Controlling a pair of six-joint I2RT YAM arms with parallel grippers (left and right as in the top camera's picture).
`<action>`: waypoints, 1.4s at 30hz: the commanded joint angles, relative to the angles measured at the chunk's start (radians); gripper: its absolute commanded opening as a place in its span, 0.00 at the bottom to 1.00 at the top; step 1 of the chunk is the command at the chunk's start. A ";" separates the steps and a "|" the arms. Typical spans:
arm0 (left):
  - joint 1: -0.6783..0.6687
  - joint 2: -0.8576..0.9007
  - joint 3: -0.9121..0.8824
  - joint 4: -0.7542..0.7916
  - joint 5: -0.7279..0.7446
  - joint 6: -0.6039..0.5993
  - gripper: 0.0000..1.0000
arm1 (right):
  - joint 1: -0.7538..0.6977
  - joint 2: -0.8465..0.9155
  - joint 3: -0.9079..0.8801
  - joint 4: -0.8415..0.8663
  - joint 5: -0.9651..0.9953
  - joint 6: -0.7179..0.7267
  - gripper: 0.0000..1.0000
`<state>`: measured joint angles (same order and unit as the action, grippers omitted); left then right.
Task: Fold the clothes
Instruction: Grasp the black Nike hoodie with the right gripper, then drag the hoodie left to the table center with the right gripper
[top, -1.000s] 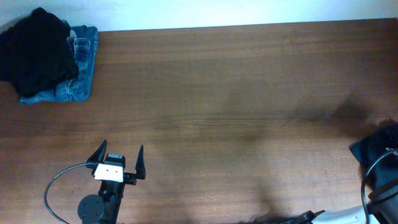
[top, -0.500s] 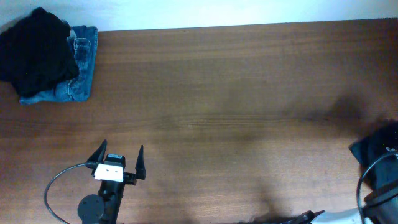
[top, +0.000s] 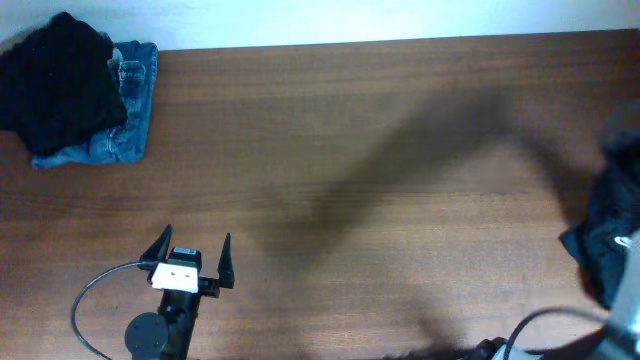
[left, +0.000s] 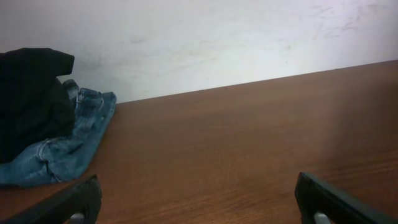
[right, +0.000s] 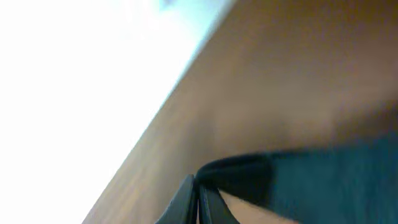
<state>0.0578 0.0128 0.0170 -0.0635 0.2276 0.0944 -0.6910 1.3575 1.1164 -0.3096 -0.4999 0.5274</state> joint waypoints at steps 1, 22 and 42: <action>-0.005 -0.008 -0.007 0.002 -0.007 0.012 0.99 | 0.153 -0.073 0.018 0.000 -0.038 0.002 0.04; -0.005 -0.008 -0.007 0.002 -0.007 0.012 0.99 | 1.058 0.175 0.017 0.170 0.224 0.062 0.04; -0.005 -0.008 -0.007 0.002 -0.007 0.012 0.99 | 1.375 0.521 0.017 0.547 0.216 0.167 0.04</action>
<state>0.0578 0.0128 0.0170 -0.0635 0.2276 0.0944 0.6636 1.8732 1.1164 0.2184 -0.2848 0.7067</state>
